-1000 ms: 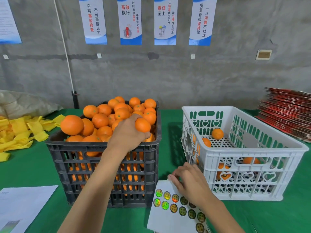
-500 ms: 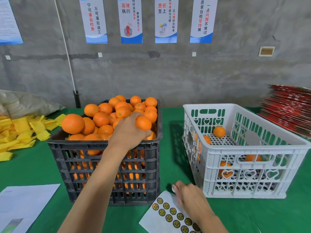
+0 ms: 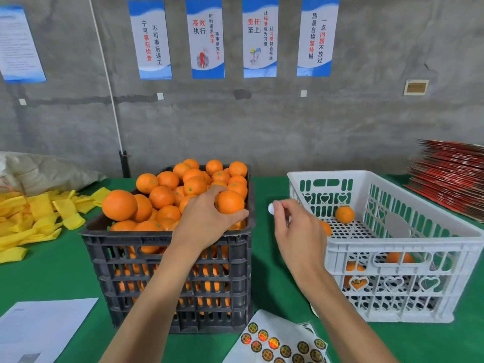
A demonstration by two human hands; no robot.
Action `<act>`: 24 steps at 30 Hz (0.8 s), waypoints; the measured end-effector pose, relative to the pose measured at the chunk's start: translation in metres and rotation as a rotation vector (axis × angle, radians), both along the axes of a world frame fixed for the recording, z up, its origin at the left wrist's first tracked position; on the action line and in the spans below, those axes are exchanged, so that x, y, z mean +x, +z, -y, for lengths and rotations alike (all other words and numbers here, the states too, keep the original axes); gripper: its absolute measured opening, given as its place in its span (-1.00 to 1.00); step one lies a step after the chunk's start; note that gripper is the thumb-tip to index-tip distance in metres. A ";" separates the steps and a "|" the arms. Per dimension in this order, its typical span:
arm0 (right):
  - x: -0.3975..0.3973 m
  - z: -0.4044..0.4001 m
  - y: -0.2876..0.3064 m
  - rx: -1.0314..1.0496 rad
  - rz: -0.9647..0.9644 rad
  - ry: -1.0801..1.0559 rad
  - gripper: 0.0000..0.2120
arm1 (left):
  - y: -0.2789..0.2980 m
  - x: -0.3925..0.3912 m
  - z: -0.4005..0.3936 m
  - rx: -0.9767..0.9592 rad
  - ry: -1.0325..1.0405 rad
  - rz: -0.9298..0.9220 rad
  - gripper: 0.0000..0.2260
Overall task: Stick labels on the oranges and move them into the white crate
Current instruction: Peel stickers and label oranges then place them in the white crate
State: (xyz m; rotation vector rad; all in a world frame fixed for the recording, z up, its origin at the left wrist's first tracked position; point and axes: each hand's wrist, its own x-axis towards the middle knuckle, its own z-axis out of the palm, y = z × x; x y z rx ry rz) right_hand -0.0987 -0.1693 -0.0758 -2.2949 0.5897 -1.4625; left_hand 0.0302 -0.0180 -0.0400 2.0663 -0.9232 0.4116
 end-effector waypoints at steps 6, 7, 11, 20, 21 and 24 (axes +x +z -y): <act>0.029 -0.027 0.035 -0.115 -0.060 0.087 -0.72 | 0.005 -0.007 0.000 -0.056 -0.083 0.026 -0.65; 0.030 -0.027 0.034 -0.045 -0.034 0.178 -0.69 | 0.006 -0.007 -0.001 -0.058 -0.097 0.023 -0.69; 0.025 -0.028 0.029 0.175 -0.055 0.397 -0.52 | 0.008 -0.004 0.003 -0.031 -0.130 -0.020 -0.67; 0.010 0.001 0.052 0.105 -0.200 0.105 -0.55 | 0.022 0.015 0.036 -0.032 -0.427 -0.372 -0.40; 0.005 0.012 0.052 0.098 -0.196 0.048 -0.59 | 0.025 0.022 0.040 -0.086 -0.401 -0.392 -0.44; -0.009 0.047 0.045 0.100 -0.204 -0.126 -0.68 | 0.030 0.052 0.052 -0.026 -0.199 -0.265 -0.54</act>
